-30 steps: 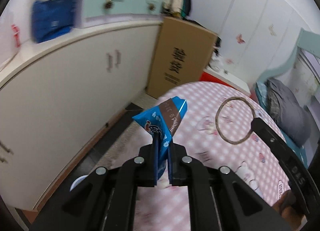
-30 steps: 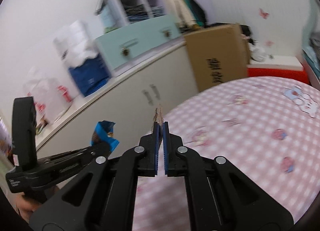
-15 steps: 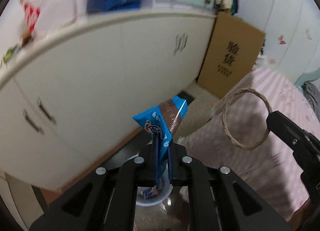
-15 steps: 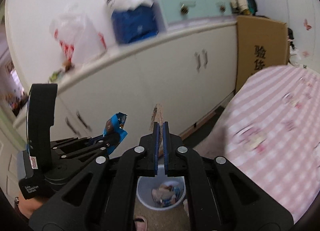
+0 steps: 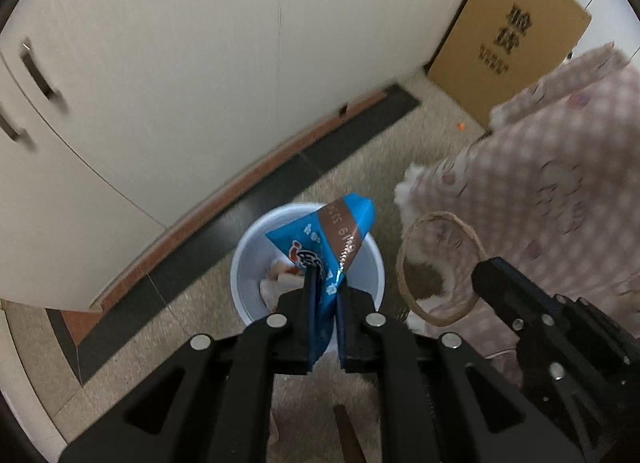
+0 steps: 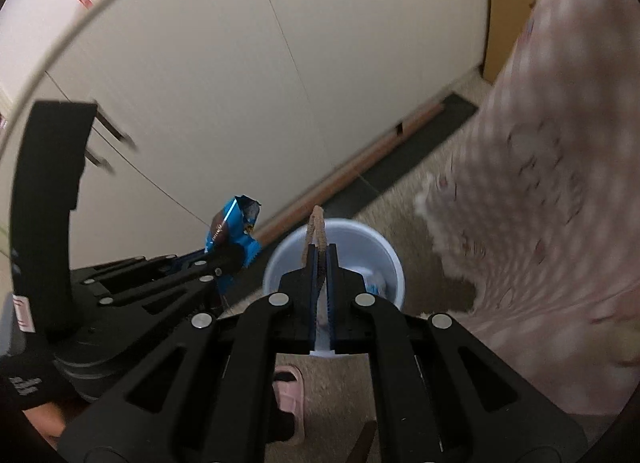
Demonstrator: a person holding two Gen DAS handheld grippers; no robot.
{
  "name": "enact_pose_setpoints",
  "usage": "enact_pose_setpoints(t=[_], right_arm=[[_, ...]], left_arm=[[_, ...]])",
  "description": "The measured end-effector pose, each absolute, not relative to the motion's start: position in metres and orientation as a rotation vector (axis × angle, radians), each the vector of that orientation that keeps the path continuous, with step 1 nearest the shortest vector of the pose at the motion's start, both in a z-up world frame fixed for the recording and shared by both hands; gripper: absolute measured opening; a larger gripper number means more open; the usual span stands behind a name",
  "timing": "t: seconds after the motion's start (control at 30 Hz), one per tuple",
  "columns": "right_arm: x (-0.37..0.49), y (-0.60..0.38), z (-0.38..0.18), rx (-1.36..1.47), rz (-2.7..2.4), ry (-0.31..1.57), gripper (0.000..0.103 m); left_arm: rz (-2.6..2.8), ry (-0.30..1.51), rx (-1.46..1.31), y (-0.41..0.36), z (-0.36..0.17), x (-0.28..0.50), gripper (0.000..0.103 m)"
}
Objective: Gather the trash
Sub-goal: 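Carry the blue packet and rubber band down over the trash bin, then open the left gripper over the bin, then open the right gripper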
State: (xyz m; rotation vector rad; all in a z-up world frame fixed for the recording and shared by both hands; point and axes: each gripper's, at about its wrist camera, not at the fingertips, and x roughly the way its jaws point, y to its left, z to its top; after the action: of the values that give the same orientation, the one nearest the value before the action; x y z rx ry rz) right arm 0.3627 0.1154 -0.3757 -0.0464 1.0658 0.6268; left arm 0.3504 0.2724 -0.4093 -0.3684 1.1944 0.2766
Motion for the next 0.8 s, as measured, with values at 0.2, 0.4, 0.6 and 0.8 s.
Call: enact_pose_setpoints(t=[0.2, 0.4, 0.6, 0.8], right_arm=[[0.375, 0.115, -0.421, -0.067, 0.567, 1.139, 0.004], [0.382, 0.112, -0.444, -0.076, 0.544, 1.167, 0.004], [0.39, 0.117, -0.456, -0.07, 0.542, 1.194, 0.004], [0.391, 0.13, -0.464, -0.062, 0.549, 1.207, 0.004]], left_arm=[[0.266, 1.279, -0.389, 0.271, -0.458, 0.359, 0.013], [0.256, 1.331, -0.385, 0.272, -0.487, 0.369, 0.041], [0.268, 1.339, -0.414, 0.279, -0.497, 0.373, 0.067], [0.299, 1.359, -0.41, 0.293, -0.504, 0.368, 0.074]])
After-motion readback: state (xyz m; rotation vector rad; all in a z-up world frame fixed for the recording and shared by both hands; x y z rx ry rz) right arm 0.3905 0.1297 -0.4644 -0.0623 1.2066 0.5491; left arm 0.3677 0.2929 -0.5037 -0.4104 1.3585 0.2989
